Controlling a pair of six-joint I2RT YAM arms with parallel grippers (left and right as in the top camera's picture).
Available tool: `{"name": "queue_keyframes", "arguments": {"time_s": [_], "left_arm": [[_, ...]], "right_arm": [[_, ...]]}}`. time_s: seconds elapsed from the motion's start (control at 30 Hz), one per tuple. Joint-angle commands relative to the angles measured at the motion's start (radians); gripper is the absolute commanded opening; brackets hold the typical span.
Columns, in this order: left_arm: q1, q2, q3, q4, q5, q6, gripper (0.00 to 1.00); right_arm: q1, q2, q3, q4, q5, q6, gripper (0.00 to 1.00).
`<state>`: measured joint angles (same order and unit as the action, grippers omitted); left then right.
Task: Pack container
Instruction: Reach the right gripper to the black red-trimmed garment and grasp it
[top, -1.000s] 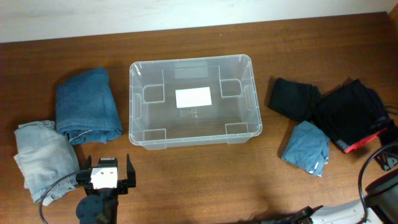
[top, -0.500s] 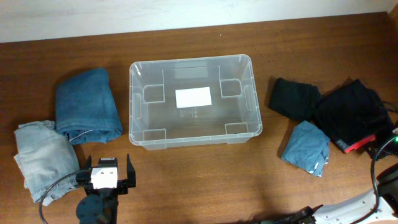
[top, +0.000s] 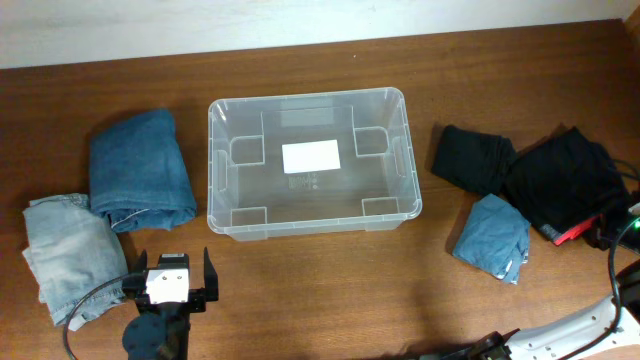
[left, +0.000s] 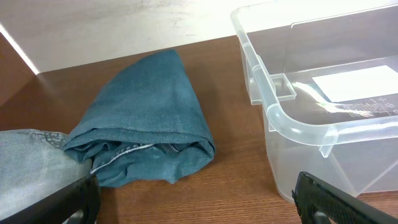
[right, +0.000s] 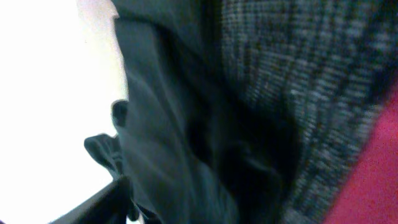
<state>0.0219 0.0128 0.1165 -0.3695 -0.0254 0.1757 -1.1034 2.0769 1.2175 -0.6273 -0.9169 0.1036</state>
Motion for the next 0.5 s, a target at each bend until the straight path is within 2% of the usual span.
{"name": "queue_keyframes", "arguments": {"time_s": [0.0,0.27,0.37,0.47], "left_arm": [[0.001,-0.007,-0.005,0.002,0.008,-0.002,0.99],[0.001,-0.007,-0.005,0.002,0.008,-0.002,0.99],[0.001,-0.007,-0.005,0.002,0.008,-0.002,0.99],[0.001,-0.007,-0.005,0.002,0.008,-0.002,0.99]], "right_arm": [[0.014,0.085,-0.050,-0.043,0.302,0.075,0.55],[0.010,0.019,-0.050,-0.134,0.327,0.066,0.09],[0.010,-0.088,-0.050,-0.167,0.325,0.066,0.05],[0.021,-0.278,-0.049,-0.179,0.285,0.066,0.04]]}}
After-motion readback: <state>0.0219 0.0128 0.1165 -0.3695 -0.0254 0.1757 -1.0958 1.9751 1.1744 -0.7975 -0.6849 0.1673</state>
